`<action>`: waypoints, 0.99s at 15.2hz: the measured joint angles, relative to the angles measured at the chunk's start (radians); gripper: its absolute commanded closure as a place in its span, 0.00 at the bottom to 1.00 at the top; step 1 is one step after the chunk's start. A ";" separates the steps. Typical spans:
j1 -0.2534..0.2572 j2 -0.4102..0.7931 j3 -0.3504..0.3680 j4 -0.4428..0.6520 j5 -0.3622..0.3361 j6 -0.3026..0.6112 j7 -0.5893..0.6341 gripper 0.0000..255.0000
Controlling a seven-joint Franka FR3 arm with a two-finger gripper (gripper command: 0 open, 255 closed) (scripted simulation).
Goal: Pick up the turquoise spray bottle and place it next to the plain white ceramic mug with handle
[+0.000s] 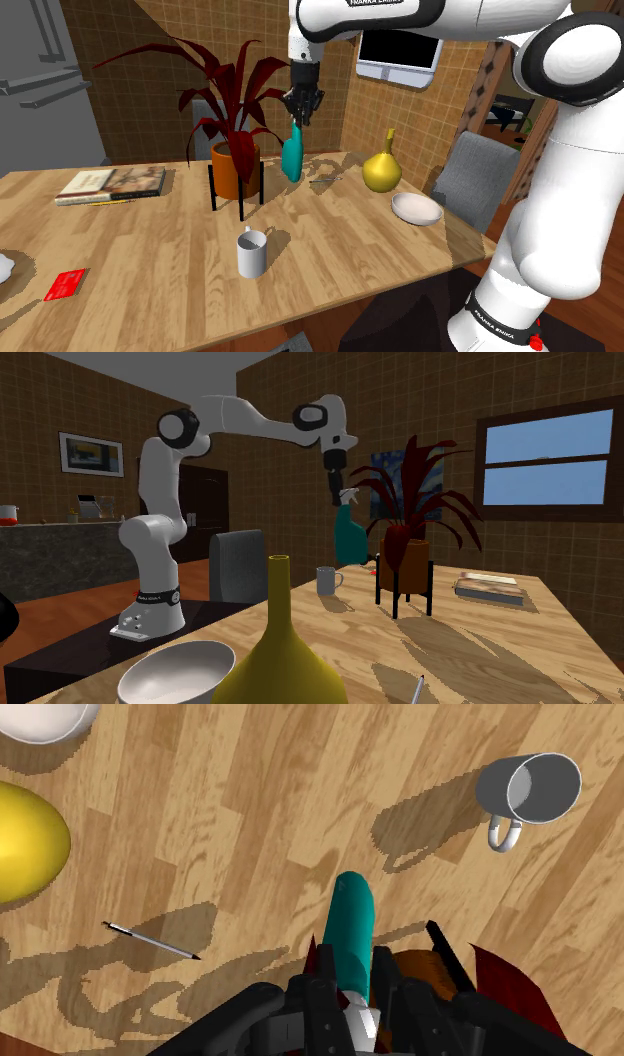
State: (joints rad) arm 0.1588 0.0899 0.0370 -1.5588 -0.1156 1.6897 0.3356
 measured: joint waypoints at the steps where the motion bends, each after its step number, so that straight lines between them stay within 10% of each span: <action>1: 0.013 0.014 0.011 0.020 -0.002 -0.009 0.023 1.00; 15: 0.101 0.054 0.077 -0.041 -0.020 0.072 0.190 1.00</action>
State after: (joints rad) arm 0.2593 0.1434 0.1136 -1.5997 -0.1359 1.7615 0.5259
